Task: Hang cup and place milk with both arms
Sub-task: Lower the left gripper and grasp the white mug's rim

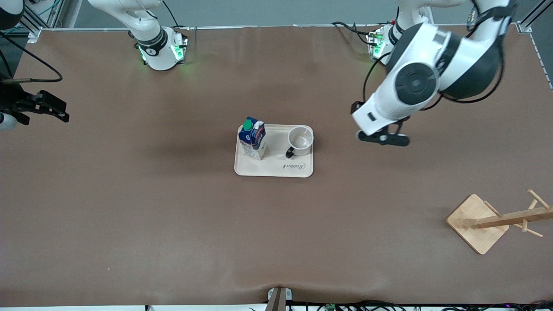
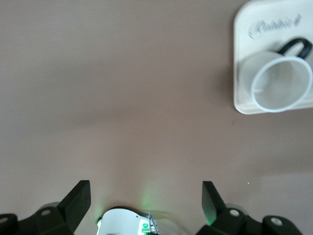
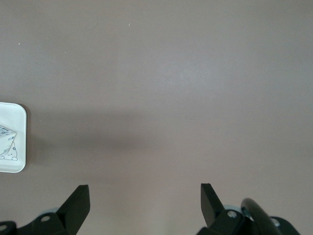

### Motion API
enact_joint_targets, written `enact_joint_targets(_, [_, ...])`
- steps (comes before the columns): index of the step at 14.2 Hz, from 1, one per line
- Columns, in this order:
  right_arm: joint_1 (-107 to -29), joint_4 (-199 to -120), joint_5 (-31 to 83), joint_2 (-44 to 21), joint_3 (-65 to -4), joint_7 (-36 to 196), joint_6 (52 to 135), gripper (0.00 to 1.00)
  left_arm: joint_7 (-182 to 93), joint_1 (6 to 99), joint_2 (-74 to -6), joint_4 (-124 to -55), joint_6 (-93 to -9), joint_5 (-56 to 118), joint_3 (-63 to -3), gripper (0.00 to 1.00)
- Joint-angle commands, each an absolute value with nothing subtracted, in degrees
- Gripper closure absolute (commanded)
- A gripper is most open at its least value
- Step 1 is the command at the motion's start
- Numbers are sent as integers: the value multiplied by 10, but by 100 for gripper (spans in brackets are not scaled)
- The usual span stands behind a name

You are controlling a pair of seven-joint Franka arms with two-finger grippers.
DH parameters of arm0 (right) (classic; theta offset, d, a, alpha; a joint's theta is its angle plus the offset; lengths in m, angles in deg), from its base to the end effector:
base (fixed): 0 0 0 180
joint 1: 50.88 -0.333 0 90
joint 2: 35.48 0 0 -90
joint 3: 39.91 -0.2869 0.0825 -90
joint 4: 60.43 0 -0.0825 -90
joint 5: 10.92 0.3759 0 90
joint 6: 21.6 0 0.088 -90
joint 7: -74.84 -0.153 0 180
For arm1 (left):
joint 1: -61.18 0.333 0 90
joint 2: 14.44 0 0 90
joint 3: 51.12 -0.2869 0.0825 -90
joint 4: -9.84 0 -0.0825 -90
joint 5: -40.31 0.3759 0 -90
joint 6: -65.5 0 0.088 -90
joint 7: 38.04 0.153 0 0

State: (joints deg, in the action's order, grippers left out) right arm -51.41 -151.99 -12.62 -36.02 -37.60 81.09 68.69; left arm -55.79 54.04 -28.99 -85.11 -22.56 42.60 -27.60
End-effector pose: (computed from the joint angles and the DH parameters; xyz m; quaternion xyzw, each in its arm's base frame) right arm 0.5427 -0.0215 0.5424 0.9991 0.0392 -0.0074 0.0142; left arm 0.4896 -0.2700 0.3783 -0.9771 0.1165 0.1726 0.0440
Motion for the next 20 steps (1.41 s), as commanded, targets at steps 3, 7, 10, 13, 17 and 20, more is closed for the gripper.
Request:
enact_joint_targets(3, [-517, -1504, -130, -353, -375, 814, 677, 0, -441, 521, -299, -923, -340, 468, -257, 0])
enact_joint_targets(7, [-516, -1504, -126, -350, -376, 814, 677, 0, -393, 516, -319, -1003, -497, 480, -248, 0])
enact_joint_targets(10, [-523, -1509, -124, -338, -376, 815, 680, 0, -389, 493, -353, -1006, -555, 480, -247, 1])
enact_joint_targets(13, [-524, -1507, -122, -314, -376, 813, 679, 0, -380, 488, -414, -973, -585, 480, -236, 14])
enact_joint_targets(17, [-537, -1506, -124, -306, -376, 819, 679, 0, -385, 464, -479, -897, -586, 483, -232, 20])
enact_joint_targets(20, [-543, -1509, -123, -281, -375, 810, 677, 0, -387, 455, -509, -868, -592, 507, -233, 30])
